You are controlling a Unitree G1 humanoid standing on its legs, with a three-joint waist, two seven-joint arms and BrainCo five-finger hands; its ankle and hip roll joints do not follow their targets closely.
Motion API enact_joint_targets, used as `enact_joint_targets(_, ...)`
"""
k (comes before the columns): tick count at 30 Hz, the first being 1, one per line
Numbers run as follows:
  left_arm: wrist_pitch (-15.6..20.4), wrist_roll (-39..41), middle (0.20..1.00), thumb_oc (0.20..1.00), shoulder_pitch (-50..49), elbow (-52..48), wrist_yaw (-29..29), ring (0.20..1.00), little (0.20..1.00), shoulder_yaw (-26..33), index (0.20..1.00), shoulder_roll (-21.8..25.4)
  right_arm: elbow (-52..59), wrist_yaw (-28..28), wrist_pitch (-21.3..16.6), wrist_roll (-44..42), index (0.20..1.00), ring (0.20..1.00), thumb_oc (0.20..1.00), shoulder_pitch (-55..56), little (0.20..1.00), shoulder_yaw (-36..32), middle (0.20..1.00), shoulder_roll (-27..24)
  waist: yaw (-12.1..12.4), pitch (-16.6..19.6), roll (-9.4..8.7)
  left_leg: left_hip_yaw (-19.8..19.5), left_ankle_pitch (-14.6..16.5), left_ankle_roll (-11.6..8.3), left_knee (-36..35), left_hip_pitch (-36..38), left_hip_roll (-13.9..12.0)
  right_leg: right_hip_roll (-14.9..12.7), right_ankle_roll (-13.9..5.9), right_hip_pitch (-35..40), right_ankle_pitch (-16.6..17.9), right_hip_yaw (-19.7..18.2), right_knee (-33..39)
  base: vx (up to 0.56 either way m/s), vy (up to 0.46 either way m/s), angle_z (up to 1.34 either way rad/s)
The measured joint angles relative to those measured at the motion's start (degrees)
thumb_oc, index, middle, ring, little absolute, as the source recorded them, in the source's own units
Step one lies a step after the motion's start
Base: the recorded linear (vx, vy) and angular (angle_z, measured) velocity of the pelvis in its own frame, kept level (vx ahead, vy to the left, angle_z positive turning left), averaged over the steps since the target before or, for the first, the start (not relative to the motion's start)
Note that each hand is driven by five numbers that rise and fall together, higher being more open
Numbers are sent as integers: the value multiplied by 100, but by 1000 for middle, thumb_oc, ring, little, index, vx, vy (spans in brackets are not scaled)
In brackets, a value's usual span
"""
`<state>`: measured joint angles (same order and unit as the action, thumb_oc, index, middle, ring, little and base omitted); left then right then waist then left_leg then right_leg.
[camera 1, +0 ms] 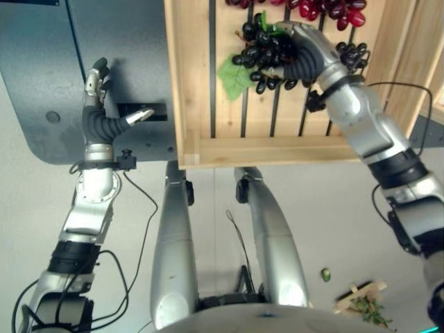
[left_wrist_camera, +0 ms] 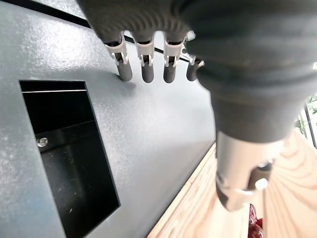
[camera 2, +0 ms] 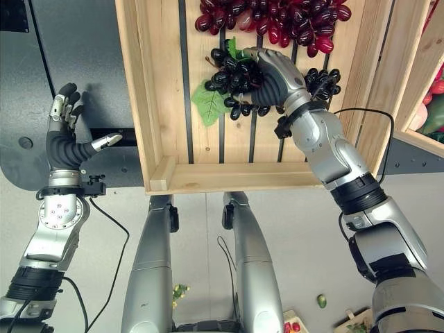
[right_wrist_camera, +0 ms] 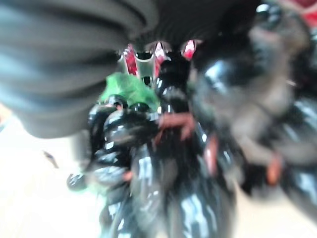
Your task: Pick up the fruits from the basket on one side to the basket on the other side
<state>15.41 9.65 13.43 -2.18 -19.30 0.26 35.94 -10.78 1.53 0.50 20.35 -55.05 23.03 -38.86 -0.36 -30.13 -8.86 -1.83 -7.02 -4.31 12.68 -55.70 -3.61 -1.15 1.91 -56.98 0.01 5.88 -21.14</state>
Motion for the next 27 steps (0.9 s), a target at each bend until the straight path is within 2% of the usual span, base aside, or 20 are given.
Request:
enact_joint_targets(22, -33, 6, 1000, 1000, 42, 31, 17, 1000, 1000, -32, 1000, 2, -77, -15, 6, -31, 200, 200, 200, -35, 200, 74, 200, 84, 40, -1, 1, -31, -23, 1, 41, 7, 11, -12, 0, 29, -6, 27, -27, 0, 0, 0)
enact_joint_targets(24, -44, 10, 1000, 1000, 57, 61, 23, 1000, 1000, -33, 1000, 3, -94, -21, 20, -175, 200, 200, 200, -13, 200, 87, 200, 146, 42, 0, 1, -42, -23, 0, 59, 8, 11, -13, 0, 33, -6, 35, -45, 0, 0, 0)
enact_joint_targets(27, -57, 13, 1000, 1000, 109, 108, 79, 1000, 1000, -51, 1000, 13, -106, -51, 4, -977, 200, 200, 200, 67, 200, 97, 200, 246, 43, -1, 2, -72, -31, -12, 77, 18, 10, -12, 1, 61, -6, 65, -56, -17, -10, 2)
